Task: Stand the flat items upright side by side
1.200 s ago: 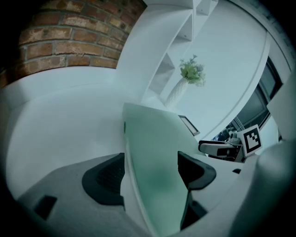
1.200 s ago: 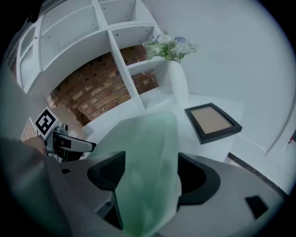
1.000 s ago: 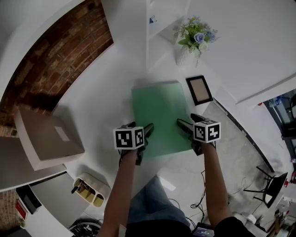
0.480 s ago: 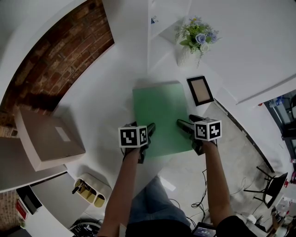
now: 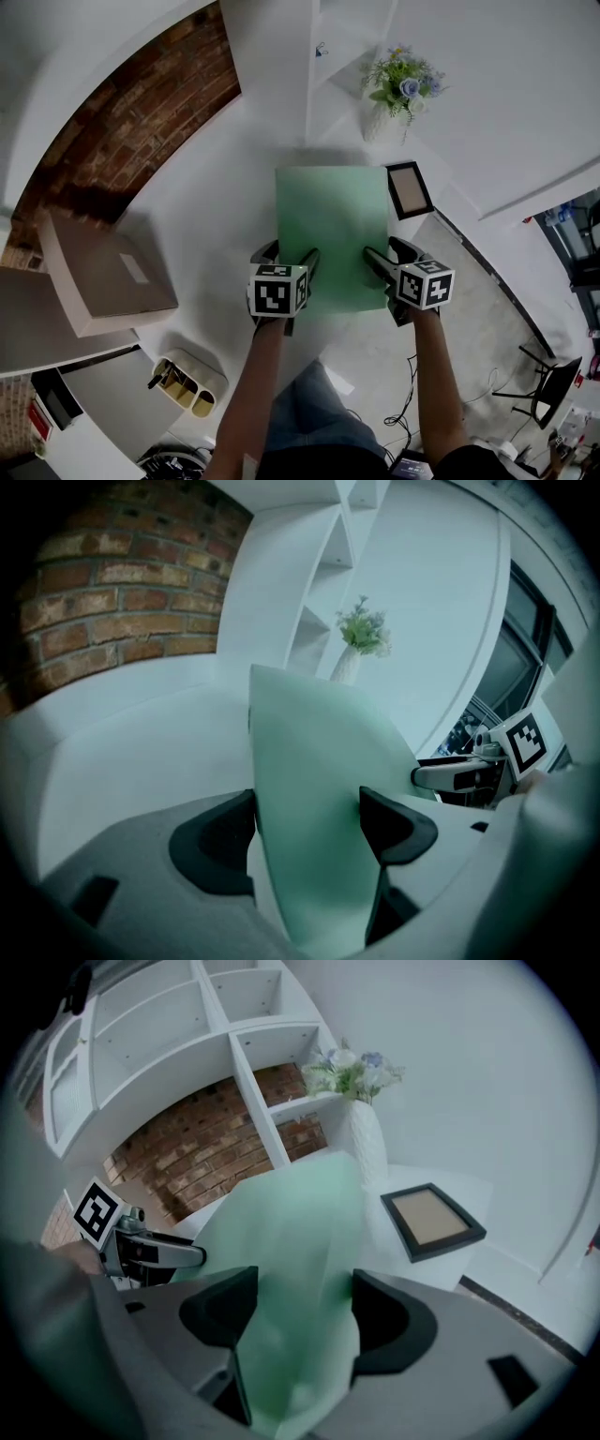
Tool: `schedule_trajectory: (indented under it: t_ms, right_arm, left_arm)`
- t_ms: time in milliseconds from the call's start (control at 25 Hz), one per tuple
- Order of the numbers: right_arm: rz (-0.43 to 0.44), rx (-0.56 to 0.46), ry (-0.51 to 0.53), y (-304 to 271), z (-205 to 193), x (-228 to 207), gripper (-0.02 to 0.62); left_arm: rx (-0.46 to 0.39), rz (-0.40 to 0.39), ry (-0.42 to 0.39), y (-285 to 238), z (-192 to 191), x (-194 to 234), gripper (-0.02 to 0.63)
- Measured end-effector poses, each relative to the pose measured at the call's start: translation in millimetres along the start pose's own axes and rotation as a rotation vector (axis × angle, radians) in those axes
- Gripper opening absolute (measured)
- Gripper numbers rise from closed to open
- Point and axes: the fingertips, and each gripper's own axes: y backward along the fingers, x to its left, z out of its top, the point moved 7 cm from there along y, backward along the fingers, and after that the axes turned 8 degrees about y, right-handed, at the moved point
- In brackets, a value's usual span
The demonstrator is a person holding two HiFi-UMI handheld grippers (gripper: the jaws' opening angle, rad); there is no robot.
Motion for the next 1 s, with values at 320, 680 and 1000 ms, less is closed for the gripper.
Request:
schedule_trajectory:
  t_ms: [320, 680, 1000]
  right_arm:
    - [-0.054, -0.246, 0.238, 35, 44, 41, 0.305]
    - [-0.059, -0.520, 0.439, 52, 68, 79, 0.295]
    - [-0.007, -0.552, 0.549, 36, 53, 104, 0.282]
  left_arm:
    - [-0.254, 0.046, -0.118, 59, 21, -10, 0.345]
    - [-0.592, 0.173, -0.250, 116, 18, -22, 0.345]
    - [-0.768, 0.298, -0.207, 138, -26, -17, 0.344]
